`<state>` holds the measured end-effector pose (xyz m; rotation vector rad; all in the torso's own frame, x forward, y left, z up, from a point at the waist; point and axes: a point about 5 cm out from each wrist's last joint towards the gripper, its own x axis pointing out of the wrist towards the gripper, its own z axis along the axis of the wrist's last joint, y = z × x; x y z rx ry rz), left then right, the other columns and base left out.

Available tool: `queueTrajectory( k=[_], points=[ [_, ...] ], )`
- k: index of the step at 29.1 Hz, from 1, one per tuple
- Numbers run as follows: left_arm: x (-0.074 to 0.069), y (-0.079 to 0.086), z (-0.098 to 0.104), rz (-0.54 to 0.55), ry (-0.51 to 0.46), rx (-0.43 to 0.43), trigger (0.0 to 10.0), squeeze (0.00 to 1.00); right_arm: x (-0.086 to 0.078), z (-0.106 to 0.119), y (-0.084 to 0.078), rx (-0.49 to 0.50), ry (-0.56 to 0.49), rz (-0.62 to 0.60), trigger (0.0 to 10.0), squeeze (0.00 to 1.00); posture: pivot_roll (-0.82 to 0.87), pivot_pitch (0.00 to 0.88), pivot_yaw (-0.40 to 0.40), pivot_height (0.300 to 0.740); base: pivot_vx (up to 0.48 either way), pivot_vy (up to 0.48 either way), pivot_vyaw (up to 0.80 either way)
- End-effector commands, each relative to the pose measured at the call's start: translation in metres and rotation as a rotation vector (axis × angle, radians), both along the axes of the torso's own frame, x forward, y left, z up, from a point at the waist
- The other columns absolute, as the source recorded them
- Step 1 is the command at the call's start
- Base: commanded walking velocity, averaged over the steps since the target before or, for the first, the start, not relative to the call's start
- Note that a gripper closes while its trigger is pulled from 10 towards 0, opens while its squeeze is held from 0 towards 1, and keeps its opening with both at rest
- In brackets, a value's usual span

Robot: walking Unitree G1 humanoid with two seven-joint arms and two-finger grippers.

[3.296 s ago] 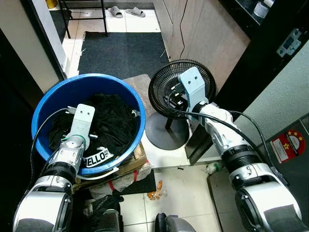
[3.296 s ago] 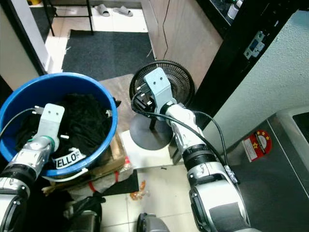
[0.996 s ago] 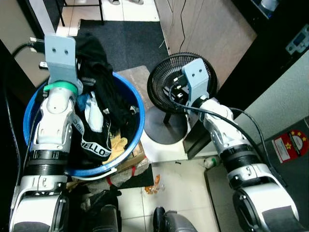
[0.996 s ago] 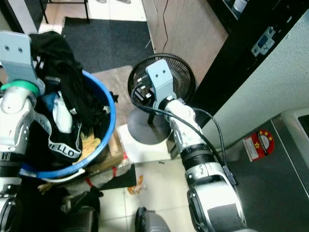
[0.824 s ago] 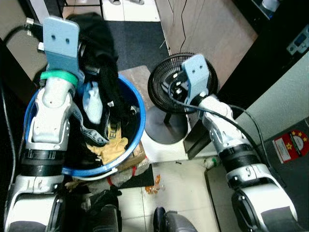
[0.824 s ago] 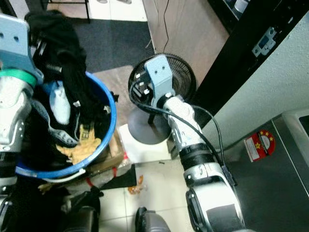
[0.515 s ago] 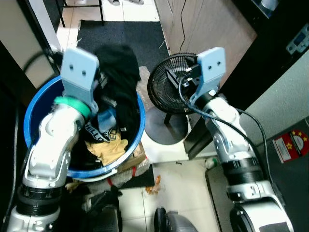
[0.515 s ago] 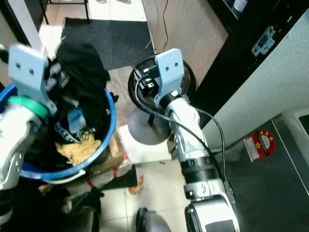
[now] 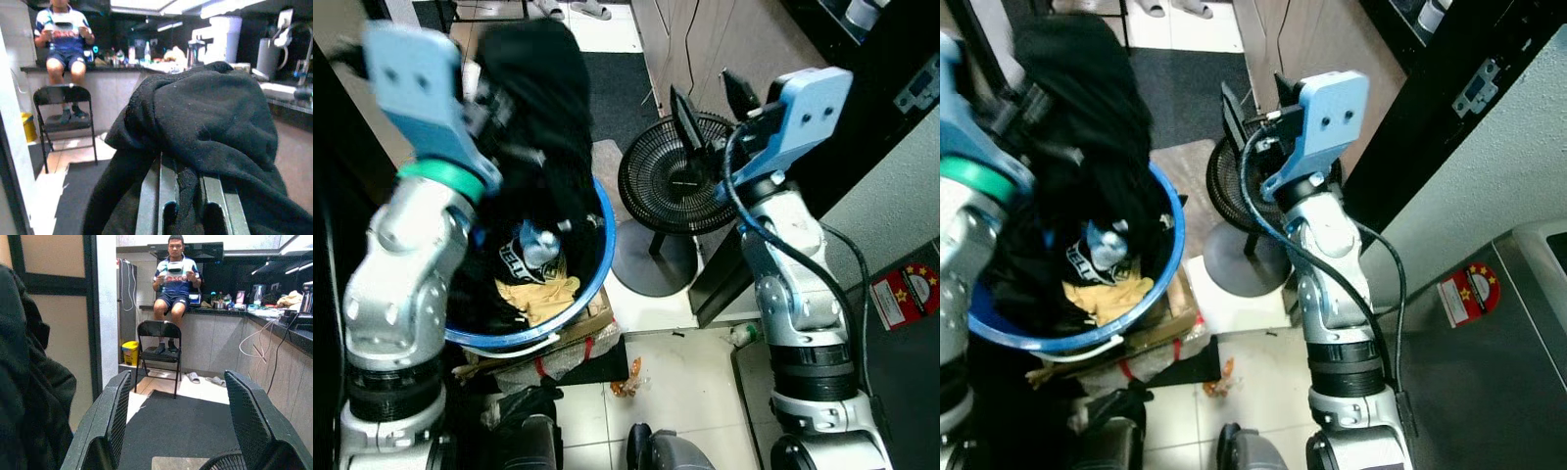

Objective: Clothes washing

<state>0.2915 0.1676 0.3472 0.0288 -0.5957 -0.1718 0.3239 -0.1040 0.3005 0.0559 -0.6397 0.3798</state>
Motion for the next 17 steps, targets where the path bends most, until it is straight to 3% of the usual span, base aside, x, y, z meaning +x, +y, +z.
queueTrajectory(
  k=[1,5,12,17],
  points=[
    [-0.003,0.003,0.011,-0.006,-0.028,-0.018,10.0,0.00,-0.004,0.013,-0.004,0.018,-0.036,-0.016,10.0,0.00,0.04,0.107,-0.014,0.740,0.000,0.000,0.00],
    [0.000,0.011,0.007,0.030,0.004,-0.037,10.0,0.00,-0.002,0.022,-0.008,0.022,-0.053,-0.044,10.0,0.00,0.04,0.086,-0.016,0.740,0.000,0.000,0.00],
    [0.006,0.011,-0.001,0.042,0.049,-0.060,10.0,0.00,0.006,0.016,-0.010,0.003,-0.008,-0.088,10.0,0.00,0.05,0.071,-0.027,0.740,0.000,0.000,0.00],
    [0.009,0.009,-0.004,0.039,0.061,-0.057,10.0,0.00,0.015,0.008,-0.017,0.045,0.062,-0.133,10.0,0.00,0.05,0.059,-0.027,0.740,0.000,0.000,-0.80]
  ],
)
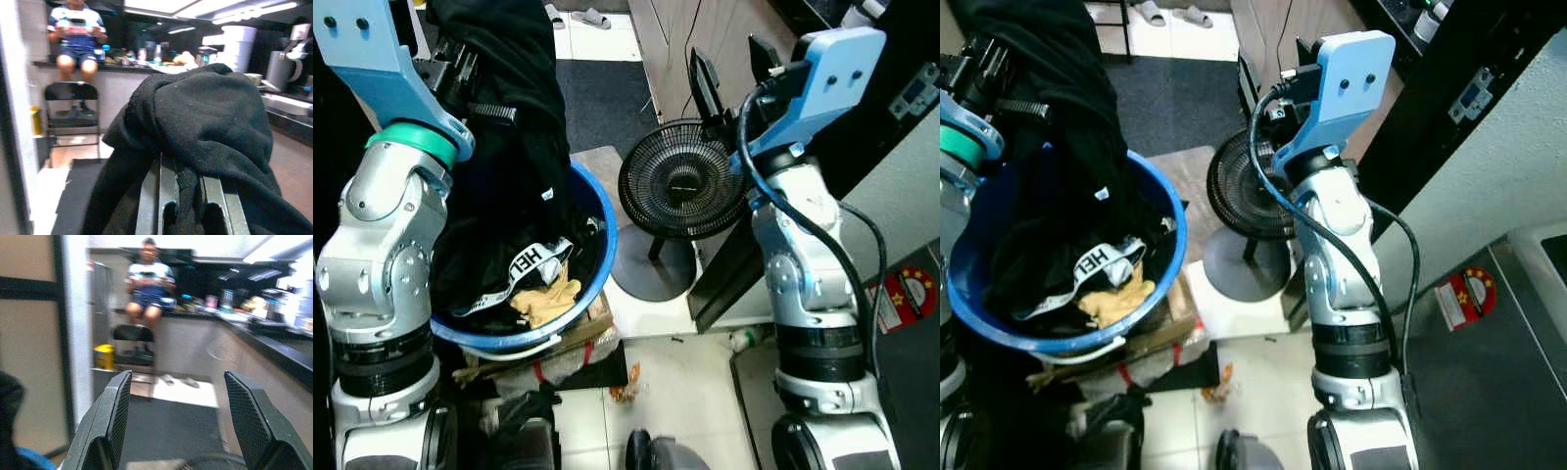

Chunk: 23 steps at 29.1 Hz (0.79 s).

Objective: Clothes washing

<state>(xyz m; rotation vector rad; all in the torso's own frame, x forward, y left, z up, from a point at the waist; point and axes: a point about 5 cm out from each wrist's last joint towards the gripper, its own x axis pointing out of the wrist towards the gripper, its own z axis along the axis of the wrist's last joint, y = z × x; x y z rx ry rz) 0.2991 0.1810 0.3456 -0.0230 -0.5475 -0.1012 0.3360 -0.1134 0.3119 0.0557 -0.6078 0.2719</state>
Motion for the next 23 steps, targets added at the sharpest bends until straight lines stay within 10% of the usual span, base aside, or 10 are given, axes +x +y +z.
queueTrajectory(
  k=[1,23],
  points=[
    [0.0011,-0.0043,-0.0029,-0.015,0.008,0.008,10.0,0.00,0.0027,-0.0029,-0.0079,0.019,0.024,-0.032,10.0,0.00,0.05,0.059,-0.027,0.740,0.000,0.000,-0.80],
    [0.0044,-0.0056,-0.0019,-0.020,0.025,0.025,10.0,0.00,0.0071,-0.0016,-0.0121,0.092,0.043,-0.069,10.0,0.00,0.06,0.065,-0.011,0.740,0.000,0.000,-0.80]
  ],
)
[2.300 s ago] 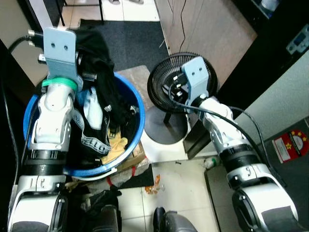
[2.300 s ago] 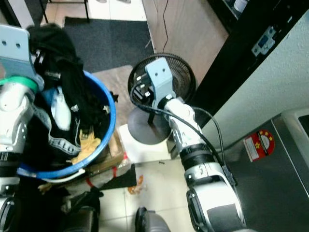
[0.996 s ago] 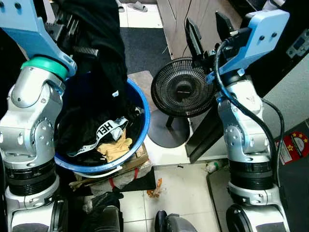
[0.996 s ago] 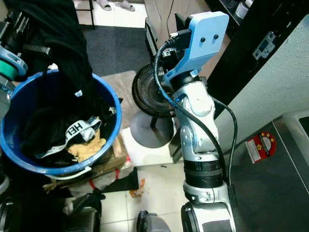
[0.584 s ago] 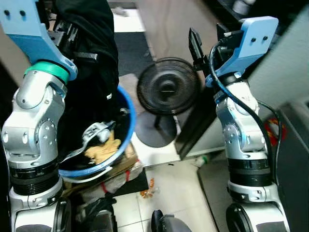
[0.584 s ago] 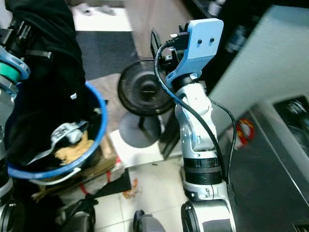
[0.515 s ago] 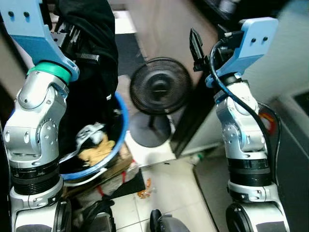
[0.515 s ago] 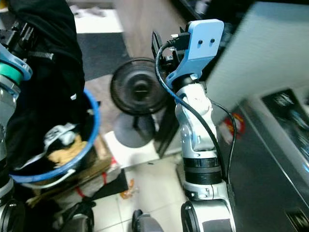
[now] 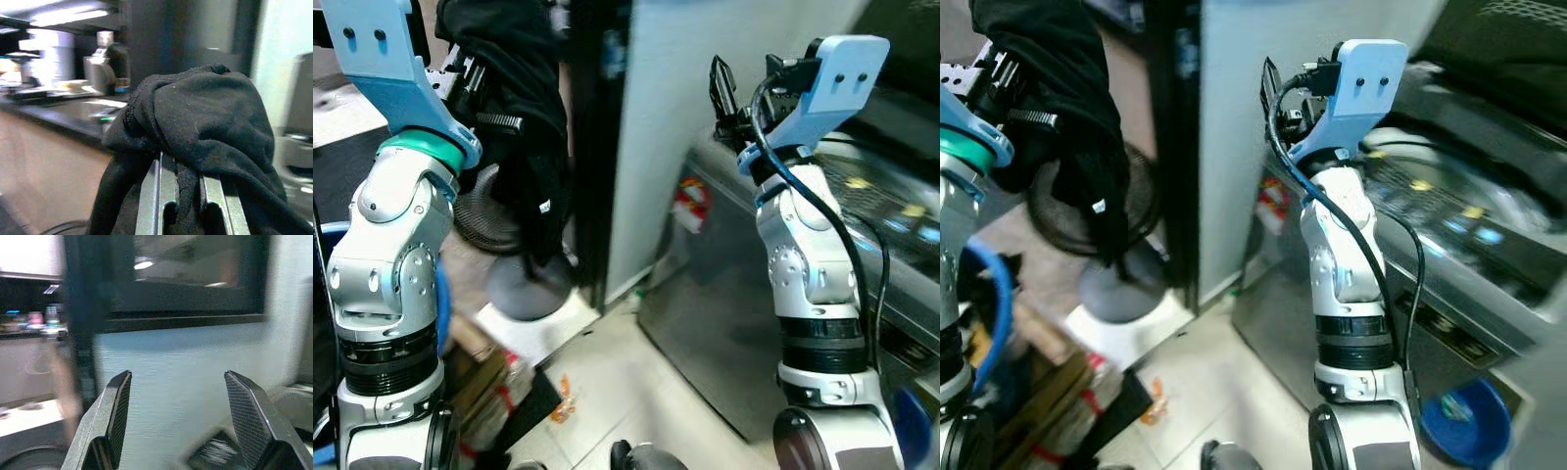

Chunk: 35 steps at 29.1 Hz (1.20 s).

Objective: Clothes washing

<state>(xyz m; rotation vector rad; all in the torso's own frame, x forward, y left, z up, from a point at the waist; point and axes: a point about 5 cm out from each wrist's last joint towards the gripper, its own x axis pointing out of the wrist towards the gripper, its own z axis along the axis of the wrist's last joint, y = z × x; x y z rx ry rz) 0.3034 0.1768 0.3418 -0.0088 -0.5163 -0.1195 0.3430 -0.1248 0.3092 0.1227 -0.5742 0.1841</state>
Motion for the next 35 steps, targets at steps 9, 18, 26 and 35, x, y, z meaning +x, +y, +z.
queueTrajectory(
  k=[9,18,26,35],
  points=[
    [0.0007,-0.0029,0.0013,-0.010,0.003,0.003,10.0,0.00,0.0005,0.0017,-0.0003,0.011,-0.004,-0.004,10.0,0.00,0.06,0.067,-0.014,0.740,0.000,0.000,-0.80],
    [0.0003,-0.0038,0.0022,-0.012,0.004,-0.004,10.0,0.00,0.0011,0.0040,-0.0002,0.016,-0.010,-0.004,10.0,0.00,0.06,0.067,-0.015,0.740,0.000,0.000,-0.80],
    [-0.0008,-0.0007,0.0077,0.040,-0.047,0.018,10.0,0.00,0.0017,0.0083,0.0035,0.016,-0.031,0.003,10.0,0.00,0.06,0.065,-0.018,0.740,0.105,0.000,-0.67],
    [-0.0008,-0.0011,0.0087,0.052,-0.057,0.036,10.0,0.00,-0.0008,0.0084,0.0093,-0.016,-0.054,0.026,10.0,0.00,0.06,0.064,-0.018,0.740,0.426,0.000,0.00]
  ],
)
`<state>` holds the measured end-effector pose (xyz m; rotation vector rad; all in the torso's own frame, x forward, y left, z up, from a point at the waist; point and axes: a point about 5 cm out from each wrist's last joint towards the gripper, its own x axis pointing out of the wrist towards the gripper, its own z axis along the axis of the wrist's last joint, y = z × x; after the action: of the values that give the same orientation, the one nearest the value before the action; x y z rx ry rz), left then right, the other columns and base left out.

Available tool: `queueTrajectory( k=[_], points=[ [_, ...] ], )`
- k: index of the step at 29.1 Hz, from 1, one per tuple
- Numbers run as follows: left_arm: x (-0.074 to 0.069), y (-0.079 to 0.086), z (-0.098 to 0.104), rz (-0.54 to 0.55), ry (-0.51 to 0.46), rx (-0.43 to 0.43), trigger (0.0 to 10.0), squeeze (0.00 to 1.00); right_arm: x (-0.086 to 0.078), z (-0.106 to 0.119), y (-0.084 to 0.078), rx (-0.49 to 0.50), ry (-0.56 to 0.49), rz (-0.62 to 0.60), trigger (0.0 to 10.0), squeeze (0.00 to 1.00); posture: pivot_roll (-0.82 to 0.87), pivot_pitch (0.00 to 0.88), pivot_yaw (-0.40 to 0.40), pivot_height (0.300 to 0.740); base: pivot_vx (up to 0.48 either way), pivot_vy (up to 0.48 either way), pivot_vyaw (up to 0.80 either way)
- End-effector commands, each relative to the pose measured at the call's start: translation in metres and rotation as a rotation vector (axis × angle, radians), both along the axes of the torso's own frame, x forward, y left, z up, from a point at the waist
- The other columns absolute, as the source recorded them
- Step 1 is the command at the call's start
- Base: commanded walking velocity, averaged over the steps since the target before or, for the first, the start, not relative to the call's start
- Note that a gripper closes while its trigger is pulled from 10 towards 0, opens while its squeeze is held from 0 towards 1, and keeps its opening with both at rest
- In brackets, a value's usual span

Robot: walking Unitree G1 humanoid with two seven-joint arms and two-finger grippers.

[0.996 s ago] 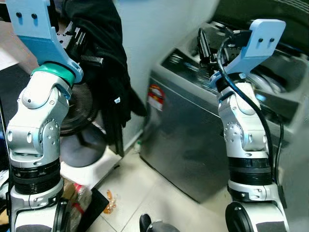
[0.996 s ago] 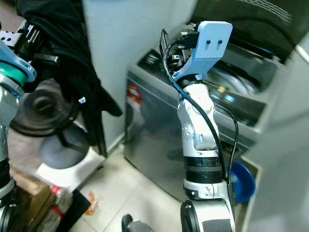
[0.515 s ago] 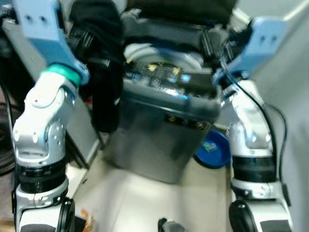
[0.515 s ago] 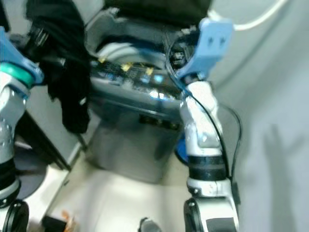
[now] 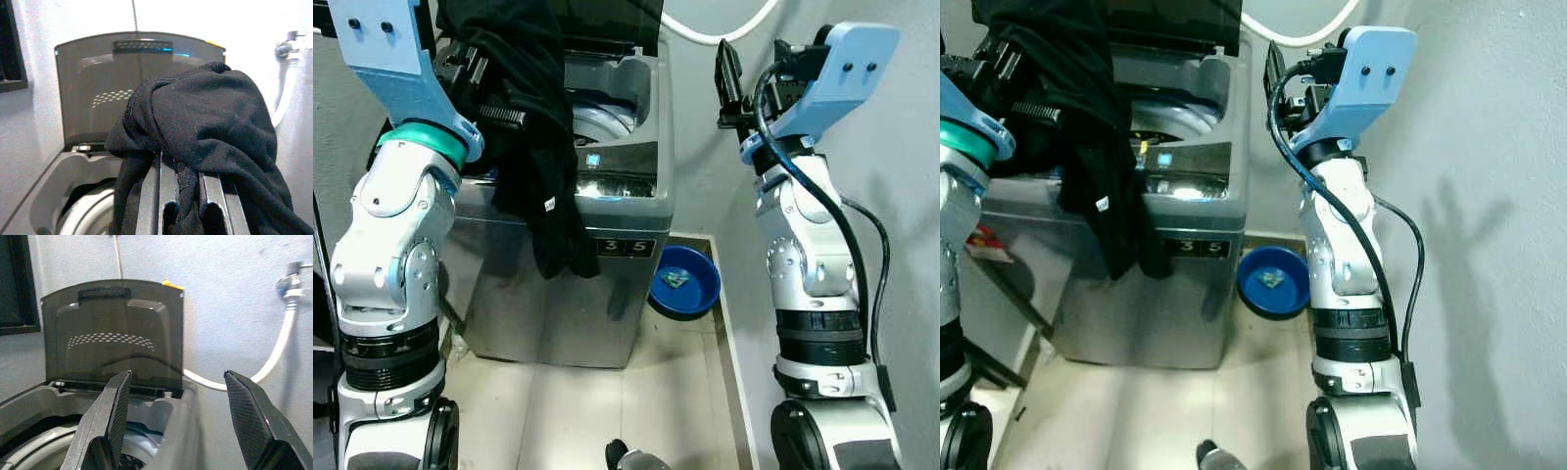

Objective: Clothes washing

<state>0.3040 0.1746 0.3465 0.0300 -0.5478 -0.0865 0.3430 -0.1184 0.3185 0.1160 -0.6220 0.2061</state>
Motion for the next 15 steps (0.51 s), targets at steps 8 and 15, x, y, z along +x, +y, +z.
queueTrajectory(
  k=[8,15],
  points=[
    [-0.0017,-0.0001,0.0039,0.007,-0.024,0.010,10.0,0.00,-0.0003,-0.0023,0.0029,-0.002,0.009,0.013,10.0,0.00,0.06,0.064,-0.018,0.740,0.425,0.000,-0.50],
    [-0.0006,-0.0027,0.0021,-0.014,-0.008,0.015,10.0,0.00,0.0011,-0.0025,0.0002,-0.005,0.003,-0.016,10.0,0.00,0.06,0.064,-0.015,0.740,0.282,0.000,-0.11]
  ],
)
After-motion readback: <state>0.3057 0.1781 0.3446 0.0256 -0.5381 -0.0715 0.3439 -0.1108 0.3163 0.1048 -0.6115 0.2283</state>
